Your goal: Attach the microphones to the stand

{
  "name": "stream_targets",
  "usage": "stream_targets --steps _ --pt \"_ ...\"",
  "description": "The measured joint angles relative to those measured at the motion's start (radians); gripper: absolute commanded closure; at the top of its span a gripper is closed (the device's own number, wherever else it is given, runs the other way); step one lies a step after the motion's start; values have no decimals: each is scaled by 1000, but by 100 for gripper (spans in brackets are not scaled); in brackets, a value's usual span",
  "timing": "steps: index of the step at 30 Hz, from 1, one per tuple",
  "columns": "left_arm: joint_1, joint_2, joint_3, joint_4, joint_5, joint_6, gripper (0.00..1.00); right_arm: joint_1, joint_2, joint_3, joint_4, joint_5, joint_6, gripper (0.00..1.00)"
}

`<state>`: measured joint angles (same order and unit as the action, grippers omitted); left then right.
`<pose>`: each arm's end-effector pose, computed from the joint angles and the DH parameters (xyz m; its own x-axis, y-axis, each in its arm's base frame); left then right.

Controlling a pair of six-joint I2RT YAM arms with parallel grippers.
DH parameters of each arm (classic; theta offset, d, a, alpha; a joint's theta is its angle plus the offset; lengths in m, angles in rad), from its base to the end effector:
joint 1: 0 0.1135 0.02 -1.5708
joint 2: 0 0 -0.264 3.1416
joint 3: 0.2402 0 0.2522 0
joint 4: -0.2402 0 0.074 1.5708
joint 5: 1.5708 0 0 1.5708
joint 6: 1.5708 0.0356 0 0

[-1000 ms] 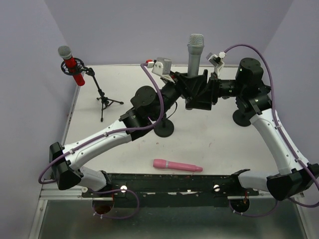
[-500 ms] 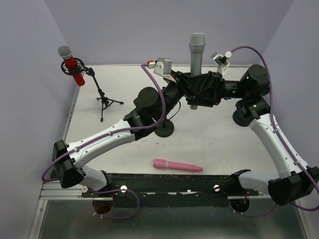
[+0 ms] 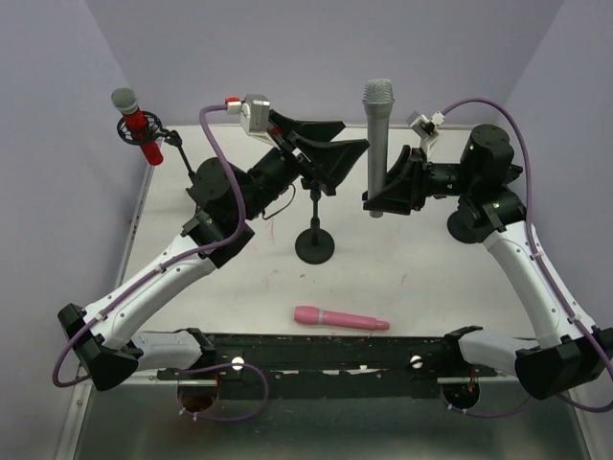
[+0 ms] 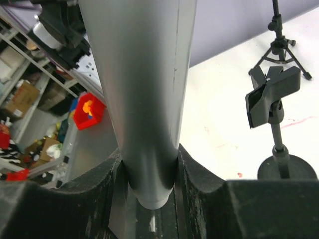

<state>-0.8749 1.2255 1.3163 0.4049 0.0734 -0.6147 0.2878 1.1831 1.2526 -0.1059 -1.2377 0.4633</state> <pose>0.1682 -0.2054 0.4960 -0.2162 -0.6384 -0.7387 0.8349 0.2713 -0.4788 0.2263 0.1021 0.4317 -0.4774 0.0111 -0.8786 -0.8775 0.0453 0.4774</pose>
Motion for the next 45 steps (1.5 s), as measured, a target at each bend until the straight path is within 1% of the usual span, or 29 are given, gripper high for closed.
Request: stream_targets --steps 2,7,12,15,17,18,19,23,24,25,27,28,29,30,31,32,33,36,41,42,43,45 --pt "46 -14 18 -32 75 -22 3 0 -2 11 -59 -1 -76 93" --pt "61 19 71 -130 201 -35 3 0 -2 44 -189 -2 -220 93" --pt "61 92 158 -253 246 -33 3 0 -2 71 -248 -8 -293 93" --pt "54 138 213 -303 250 -23 17 0 -2 71 -265 -10 -309 93" --pt "45 156 232 -319 249 -13 31 0 -2 71 -270 -11 -316 93" --pt "39 163 240 -325 249 -9 33 0 -2 71 -272 -11 -319 93" --pt "35 169 248 -329 250 -3 38 0 -2 71 -275 -12 -320 93" --pt "29 187 270 -340 247 13 73 0 -4 71 -281 -25 -330 92" --pt "30 190 270 -340 245 16 84 0 -6 71 -280 -28 -331 92" --pt "32 191 270 -340 245 14 90 0 -6 69 -280 -29 -331 91" --pt "30 191 269 -340 244 21 100 0 -6 63 -277 -38 -330 86" --pt "29 191 263 -335 244 20 100 0 -8 59 -275 -39 -327 76" --pt "29 189 255 -325 244 17 100 0 -10 57 -275 -39 -324 62" --pt "29 183 238 -307 241 11 100 0 -11 55 -276 -39 -322 51" --pt "29 176 218 -285 233 4 100 0 -11 55 -277 -40 -320 42" --pt "29 157 174 -238 222 -8 100 0 -11 54 -276 -43 -312 36" --pt "29 143 151 -225 218 -13 100 0 -10 53 -270 -51 -295 32" --pt "28 103 70 -148 198 -45 100 0 -8 53 -205 -87 -237 31" --pt "18 89 8 -43 155 -74 100 0 40 79 -116 -127 -137 31" --pt "14 89 -1 -23 143 -78 100 0 49 79 -96 -133 -114 33" --pt "9 89 -11 0 133 -82 100 0 56 77 -71 -138 -87 38" --pt "2 89 -23 31 116 -86 100 0 61 69 -24 -144 -39 55"
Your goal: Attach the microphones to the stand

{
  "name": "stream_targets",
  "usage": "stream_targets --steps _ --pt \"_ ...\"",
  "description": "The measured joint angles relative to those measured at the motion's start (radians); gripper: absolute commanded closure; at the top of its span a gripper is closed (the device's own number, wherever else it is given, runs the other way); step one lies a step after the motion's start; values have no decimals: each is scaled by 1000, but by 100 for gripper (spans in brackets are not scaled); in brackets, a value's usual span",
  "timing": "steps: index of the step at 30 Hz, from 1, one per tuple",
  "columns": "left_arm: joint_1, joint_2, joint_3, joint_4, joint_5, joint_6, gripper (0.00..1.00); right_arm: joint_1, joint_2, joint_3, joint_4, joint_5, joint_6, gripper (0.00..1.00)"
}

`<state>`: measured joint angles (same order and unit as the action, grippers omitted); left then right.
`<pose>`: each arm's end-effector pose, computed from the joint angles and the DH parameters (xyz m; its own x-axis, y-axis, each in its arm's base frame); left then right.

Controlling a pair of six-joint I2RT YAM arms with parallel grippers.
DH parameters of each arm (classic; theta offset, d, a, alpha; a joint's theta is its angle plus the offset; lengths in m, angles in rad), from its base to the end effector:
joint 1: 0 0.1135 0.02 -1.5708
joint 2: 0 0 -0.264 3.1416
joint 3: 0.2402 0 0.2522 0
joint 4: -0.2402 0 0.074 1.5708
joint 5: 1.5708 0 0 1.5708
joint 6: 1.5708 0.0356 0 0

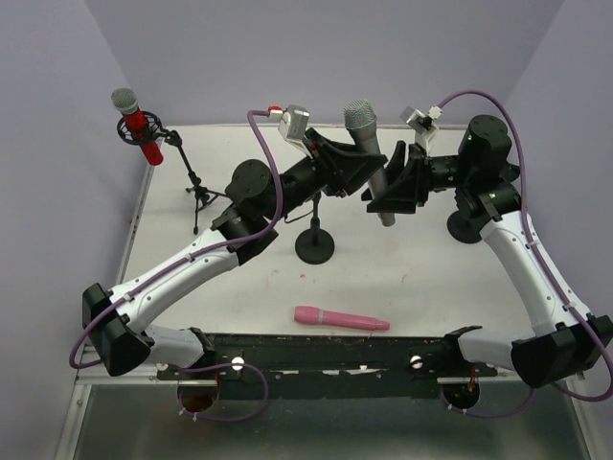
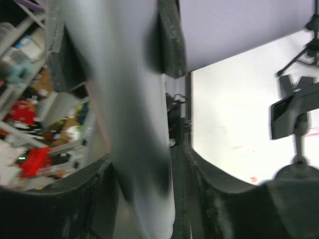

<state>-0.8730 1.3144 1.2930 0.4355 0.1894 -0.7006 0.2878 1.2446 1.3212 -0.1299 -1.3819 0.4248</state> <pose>0.1870 -0.2334 0.4675 -0.3589 -0.5574 -0.7487 0.8266 0.1827 -0.5323 0.2352 0.1061 0.4378 -0.4561 -0.0543 -0.8883 -0.8844 -0.0834 0.4592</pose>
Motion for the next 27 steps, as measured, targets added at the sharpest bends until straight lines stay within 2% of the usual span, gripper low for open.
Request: stream_targets --steps 3,5,6,7,8,10,11,14,15,19,22,27 --pt "-5 0 -10 23 -23 -1 100 0 0 -7 53 -21 45 83" --pt "-6 0 -11 36 -32 -9 100 0 -2 -8 76 -23 60 97" --pt "-6 0 -11 40 -35 -6 100 0 -2 -8 85 -25 64 99" --pt "-6 0 -11 43 -36 -5 93 0 -3 -8 90 -26 66 99" --pt "-6 0 -11 44 -36 -4 80 0 -3 -8 92 -26 66 99" --pt "-6 0 -11 43 -31 1 47 0 -4 -8 84 -25 51 99" --pt "-2 -2 -11 37 -18 5 34 0 -5 -8 71 -24 31 99" --pt "23 -20 -19 7 45 27 4 1 -7 11 -45 -3 -90 99" --pt "39 -42 -39 -8 77 45 1 1 -6 29 -117 21 -156 99" --pt "111 -175 -139 -90 171 117 1 0 5 81 -301 98 -372 99" --pt "206 -312 -185 -245 270 266 1 0 7 86 -393 142 -519 99" --pt "362 -410 -191 -464 340 543 2 0 24 78 -501 190 -747 99"
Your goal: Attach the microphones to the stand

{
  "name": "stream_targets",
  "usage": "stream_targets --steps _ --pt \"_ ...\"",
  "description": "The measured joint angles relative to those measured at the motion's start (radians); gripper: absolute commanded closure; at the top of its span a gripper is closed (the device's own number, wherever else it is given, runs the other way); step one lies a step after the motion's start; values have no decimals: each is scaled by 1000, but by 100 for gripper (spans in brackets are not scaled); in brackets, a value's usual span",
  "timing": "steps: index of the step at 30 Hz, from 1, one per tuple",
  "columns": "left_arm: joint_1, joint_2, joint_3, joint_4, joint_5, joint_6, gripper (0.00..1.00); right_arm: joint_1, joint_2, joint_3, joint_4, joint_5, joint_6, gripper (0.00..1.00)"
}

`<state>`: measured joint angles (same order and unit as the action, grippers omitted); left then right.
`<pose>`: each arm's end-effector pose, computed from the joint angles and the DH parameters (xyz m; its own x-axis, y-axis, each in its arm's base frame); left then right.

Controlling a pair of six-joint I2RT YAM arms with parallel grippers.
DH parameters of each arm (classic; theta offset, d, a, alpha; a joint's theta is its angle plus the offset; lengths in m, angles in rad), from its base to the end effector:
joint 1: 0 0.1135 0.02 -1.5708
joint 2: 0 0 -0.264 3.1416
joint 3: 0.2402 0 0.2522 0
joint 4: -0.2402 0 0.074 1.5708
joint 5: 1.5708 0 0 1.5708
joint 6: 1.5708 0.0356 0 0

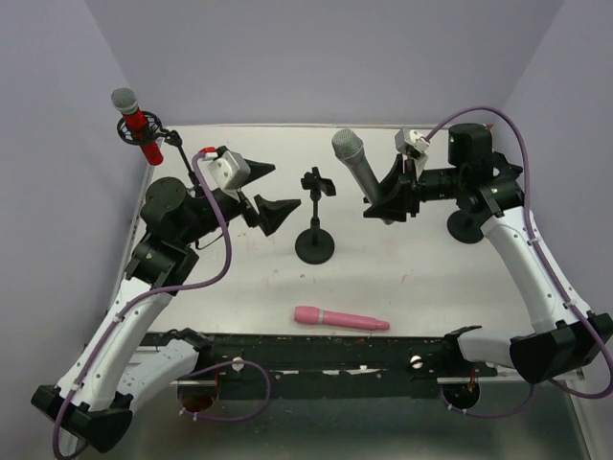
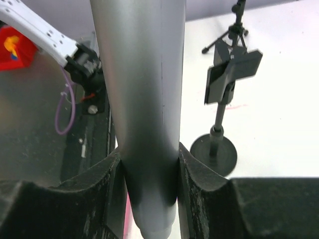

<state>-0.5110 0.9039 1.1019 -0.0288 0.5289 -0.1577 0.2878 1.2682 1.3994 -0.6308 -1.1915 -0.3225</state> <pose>0.1555 -0.1078 0.4456 0.0106 -0.1614 -0.9868 0.8685 0.4906 -0.0709 0.2331 0.1035 0.4153 -0.1546 -0.1681 -0.9736 -0.9868 0.0741 0.1439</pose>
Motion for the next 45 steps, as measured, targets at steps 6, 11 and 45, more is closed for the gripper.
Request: stream_targets --steps 6,11,45 --pt "103 -49 -215 2 91 198 8 -26 -2 -103 -15 14 -130 99" --pt "103 -40 -581 235 176 259 8 -124 -39 -250 61 -60 -134 99" --pt "-74 493 -550 1071 -42 129 100 -159 -90 -433 309 -172 -59 99"
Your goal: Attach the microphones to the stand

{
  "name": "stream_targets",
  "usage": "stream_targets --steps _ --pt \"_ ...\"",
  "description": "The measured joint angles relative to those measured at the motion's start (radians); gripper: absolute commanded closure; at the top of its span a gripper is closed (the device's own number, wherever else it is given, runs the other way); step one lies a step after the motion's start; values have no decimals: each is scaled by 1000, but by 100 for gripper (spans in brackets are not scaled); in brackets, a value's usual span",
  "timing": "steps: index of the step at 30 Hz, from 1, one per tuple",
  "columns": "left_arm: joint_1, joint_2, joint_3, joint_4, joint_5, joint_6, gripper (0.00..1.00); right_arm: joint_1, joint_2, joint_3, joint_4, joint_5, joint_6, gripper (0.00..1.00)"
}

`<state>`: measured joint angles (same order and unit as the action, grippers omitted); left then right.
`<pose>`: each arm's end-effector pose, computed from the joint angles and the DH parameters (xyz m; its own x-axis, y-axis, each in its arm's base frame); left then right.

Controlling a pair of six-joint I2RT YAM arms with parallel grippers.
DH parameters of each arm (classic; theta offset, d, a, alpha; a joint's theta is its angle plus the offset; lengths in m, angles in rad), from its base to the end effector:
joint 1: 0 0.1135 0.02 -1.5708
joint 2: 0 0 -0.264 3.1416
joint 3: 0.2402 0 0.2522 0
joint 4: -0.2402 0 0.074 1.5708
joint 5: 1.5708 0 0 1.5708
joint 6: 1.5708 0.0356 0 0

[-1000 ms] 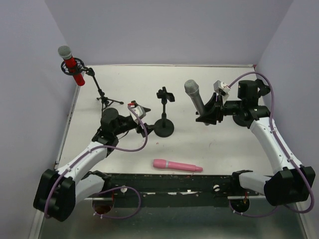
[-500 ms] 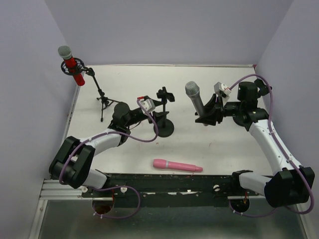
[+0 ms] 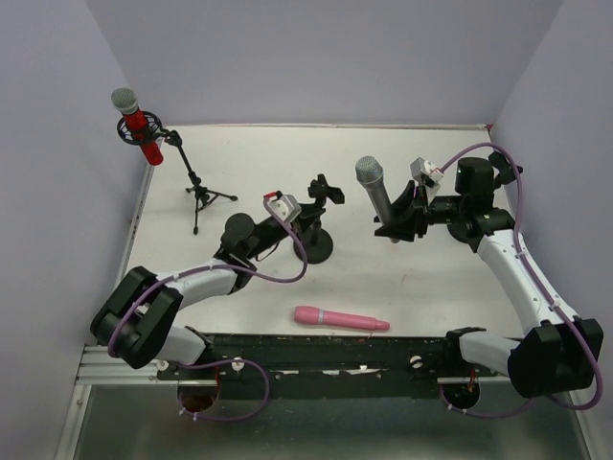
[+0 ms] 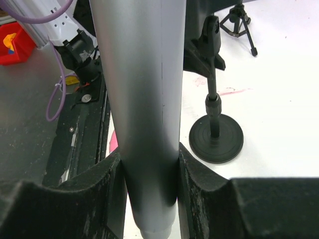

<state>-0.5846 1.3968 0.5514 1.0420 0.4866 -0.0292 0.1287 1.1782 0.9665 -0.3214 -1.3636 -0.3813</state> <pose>0.2286 -0.1712 0.2506 0.1374 -0.1219 -0.9830 0.8747 0.4807 0.0627 0.2347 0.0655 0.3233 -0.1469 -0.0962 -0.9845 -0.9879 0.0647 0.1411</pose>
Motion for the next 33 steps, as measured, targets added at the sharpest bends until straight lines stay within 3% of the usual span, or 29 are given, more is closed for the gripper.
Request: stream_targets --steps 6,12,15,24,33 --pt "-102 -35 -75 57 -386 -84 100 0 2 -3 11 -1 10 99" --pt "-219 6 -49 90 -768 -141 100 0 2 -3 15 -1 15 99" --pt "-259 58 -24 134 -871 -134 100 0 2 -5 15 -1 15 99" --pt "-270 79 -19 165 -893 -132 42 0 3 -5 16 -1 17 99" --pt "-274 -61 -85 84 -743 -123 10 0 3 -5 16 -3 18 99"
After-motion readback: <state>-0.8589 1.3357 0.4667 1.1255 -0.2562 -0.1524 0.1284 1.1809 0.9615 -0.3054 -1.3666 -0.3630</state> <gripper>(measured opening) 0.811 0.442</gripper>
